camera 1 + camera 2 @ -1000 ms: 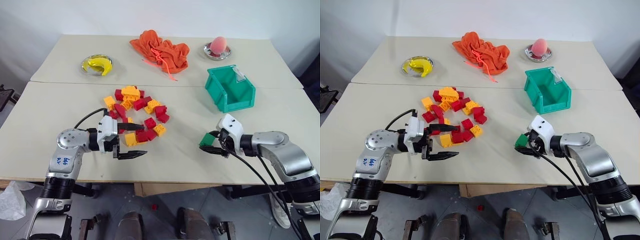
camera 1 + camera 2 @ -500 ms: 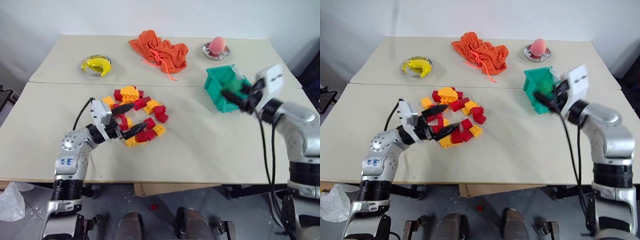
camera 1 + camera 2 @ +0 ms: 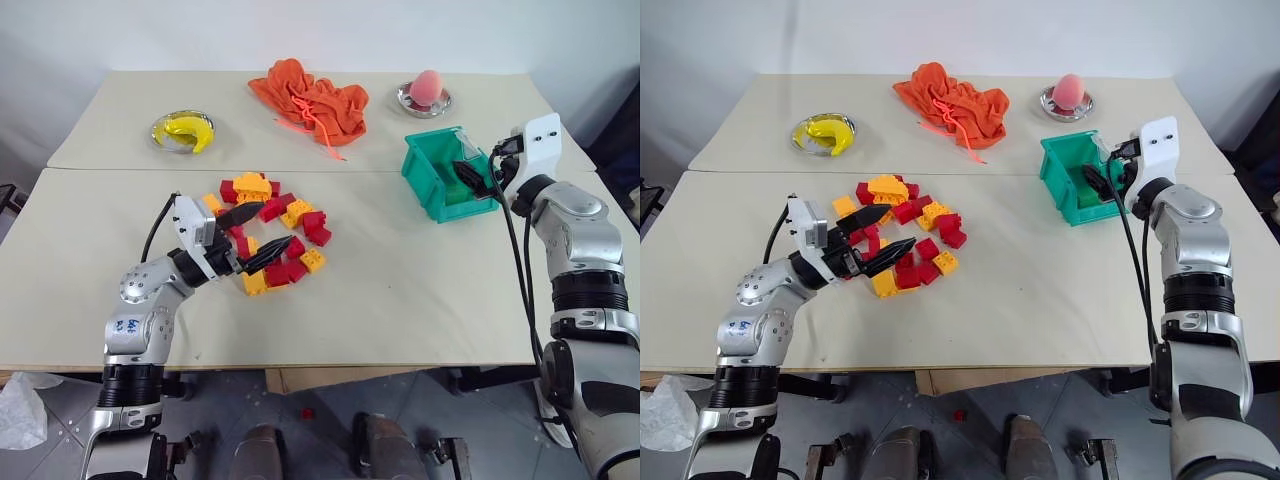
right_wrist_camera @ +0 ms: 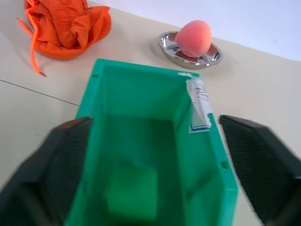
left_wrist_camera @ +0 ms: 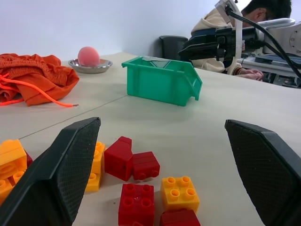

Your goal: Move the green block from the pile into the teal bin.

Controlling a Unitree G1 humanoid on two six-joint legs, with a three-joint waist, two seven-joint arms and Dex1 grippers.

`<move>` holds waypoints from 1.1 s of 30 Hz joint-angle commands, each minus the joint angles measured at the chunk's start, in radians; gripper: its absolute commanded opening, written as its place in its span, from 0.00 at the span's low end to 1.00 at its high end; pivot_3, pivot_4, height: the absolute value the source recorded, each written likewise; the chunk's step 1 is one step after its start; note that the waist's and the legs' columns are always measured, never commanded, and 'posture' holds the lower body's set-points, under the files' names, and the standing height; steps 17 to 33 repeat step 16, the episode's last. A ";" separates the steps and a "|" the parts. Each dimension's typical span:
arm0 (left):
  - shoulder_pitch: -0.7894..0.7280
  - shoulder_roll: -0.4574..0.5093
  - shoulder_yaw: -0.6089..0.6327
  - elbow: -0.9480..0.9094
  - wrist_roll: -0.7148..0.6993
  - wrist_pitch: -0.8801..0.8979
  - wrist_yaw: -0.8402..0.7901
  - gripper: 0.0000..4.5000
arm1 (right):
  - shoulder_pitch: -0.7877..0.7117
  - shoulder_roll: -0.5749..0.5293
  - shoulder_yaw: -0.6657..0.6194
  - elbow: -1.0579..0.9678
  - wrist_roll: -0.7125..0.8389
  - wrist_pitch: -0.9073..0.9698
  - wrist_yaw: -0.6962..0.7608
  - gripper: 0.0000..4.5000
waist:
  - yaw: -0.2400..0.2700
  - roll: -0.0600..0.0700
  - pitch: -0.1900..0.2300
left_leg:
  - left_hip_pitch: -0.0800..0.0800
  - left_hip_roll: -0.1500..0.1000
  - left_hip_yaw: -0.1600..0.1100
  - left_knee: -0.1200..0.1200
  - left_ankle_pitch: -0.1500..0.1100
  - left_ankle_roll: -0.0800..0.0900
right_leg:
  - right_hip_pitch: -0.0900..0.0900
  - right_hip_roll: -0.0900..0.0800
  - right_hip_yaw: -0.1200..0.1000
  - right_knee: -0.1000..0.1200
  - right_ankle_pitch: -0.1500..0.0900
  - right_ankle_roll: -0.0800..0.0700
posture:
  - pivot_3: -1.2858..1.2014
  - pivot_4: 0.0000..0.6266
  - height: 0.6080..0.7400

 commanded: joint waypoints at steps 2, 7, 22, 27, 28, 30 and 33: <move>0.036 0.054 0.011 -0.027 0.045 -0.050 0.004 1.00 | 0.088 -0.005 -0.024 -0.142 0.079 -0.154 0.190 0.99 | 0.000 0.000 0.000 | 0.000 0.000 0.000 0.000 0.000 0.000 | 0.000 0.000 0.000 0.000 0.000 0.000 | 0.52 0.24 1.00; 0.111 0.120 0.041 -0.006 0.083 -0.104 0.004 1.00 | 0.372 0.030 -0.078 -0.461 0.302 -0.246 0.460 0.99 | 0.005 0.000 0.000 | 0.000 0.000 0.000 -0.002 0.000 0.000 | 0.000 0.000 -0.001 -0.002 0.000 0.000 | 0.52 0.24 1.00; 0.271 0.204 0.126 -0.024 0.118 -0.179 0.031 1.00 | 0.763 -0.044 -0.071 -0.621 0.255 -0.274 0.523 0.99 | 0.009 0.000 0.000 | 0.001 0.000 0.001 -0.001 -0.001 -0.001 | 0.001 0.000 0.000 -0.001 0.000 0.000 | 0.52 0.24 1.00; 0.271 0.204 0.126 -0.024 0.118 -0.179 0.031 1.00 | 0.763 -0.044 -0.071 -0.621 0.255 -0.274 0.523 0.99 | 0.009 0.000 0.000 | 0.001 0.000 0.001 -0.001 -0.001 -0.001 | 0.001 0.000 0.000 -0.001 0.000 0.000 | 0.52 0.24 1.00; 0.271 0.204 0.126 -0.024 0.118 -0.179 0.031 1.00 | 0.763 -0.044 -0.071 -0.621 0.255 -0.274 0.523 0.99 | 0.009 0.000 0.000 | 0.001 0.000 0.001 -0.001 -0.001 -0.001 | 0.001 0.000 0.000 -0.001 0.000 0.000 | 0.52 0.24 1.00; 0.271 0.204 0.126 -0.024 0.118 -0.179 0.031 1.00 | 0.763 -0.044 -0.071 -0.621 0.255 -0.274 0.523 0.99 | 0.009 0.000 0.000 | 0.001 0.000 0.001 -0.001 -0.001 -0.001 | 0.001 0.000 0.000 -0.001 0.000 0.000 | 0.52 0.24 1.00; 0.271 0.204 0.126 -0.024 0.118 -0.179 0.031 1.00 | 0.763 -0.044 -0.071 -0.621 0.255 -0.274 0.523 0.99 | 0.009 0.000 0.000 | 0.001 0.000 0.001 -0.001 -0.001 -0.001 | 0.001 0.000 0.000 -0.001 0.000 0.000 | 0.52 0.24 1.00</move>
